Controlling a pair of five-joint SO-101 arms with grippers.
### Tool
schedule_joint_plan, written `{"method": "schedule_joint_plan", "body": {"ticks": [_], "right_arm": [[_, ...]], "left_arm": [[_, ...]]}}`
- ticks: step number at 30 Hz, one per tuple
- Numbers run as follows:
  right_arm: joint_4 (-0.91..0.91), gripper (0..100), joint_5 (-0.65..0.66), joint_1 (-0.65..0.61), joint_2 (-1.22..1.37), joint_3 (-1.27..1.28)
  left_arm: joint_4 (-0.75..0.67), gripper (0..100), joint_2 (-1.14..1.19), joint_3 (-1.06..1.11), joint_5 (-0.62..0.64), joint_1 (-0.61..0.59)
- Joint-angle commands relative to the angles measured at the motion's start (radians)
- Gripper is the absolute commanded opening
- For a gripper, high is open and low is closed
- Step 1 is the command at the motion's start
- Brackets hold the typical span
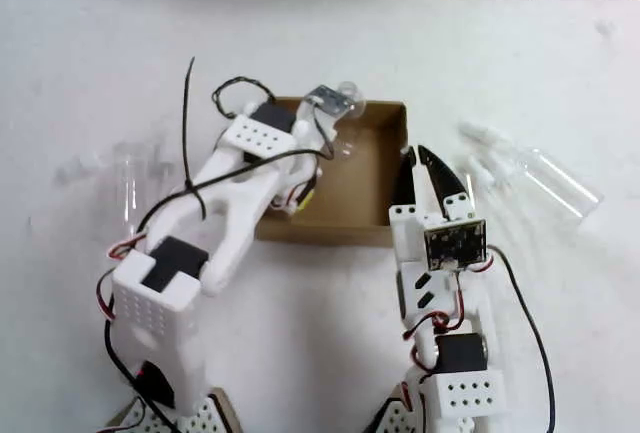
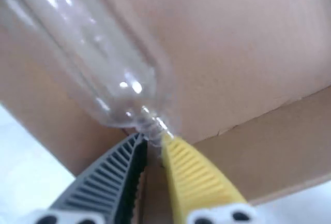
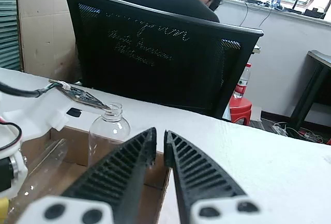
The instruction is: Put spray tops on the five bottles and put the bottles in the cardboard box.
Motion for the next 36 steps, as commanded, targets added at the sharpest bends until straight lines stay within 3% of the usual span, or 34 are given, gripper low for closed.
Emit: {"method": "schedule_joint_plan", "body": {"ticks": [1,12,24,29,33,36], "right_arm": [[-0.025,1.8,0.009,-0.005,0.013,0.011],[-0.025,1.8,0.009,-0.005,0.013,0.011],[-0.025,1.8,0.009,-0.005,0.012,0.011],[-0.022,1.8,0.009,-0.005,0.007,0.011],[-0.022,1.8,0.009,-0.005,0.010,0.011],[-0.022,1.8,0.009,-0.005,0.013,0.011]], "left_arm": [[-0.015,3,-0.019,-0.003,0.009,-0.059],[0.169,2,-0.179,-0.183,0.009,-0.065],[0.199,2,-0.349,-0.176,0.009,-0.061],[0.181,3,-0.332,-0.055,0.012,-0.061],[0.123,14,-0.346,0.020,0.138,-0.068],[0.104,21,-0.358,0.032,0.157,-0.047]]}}
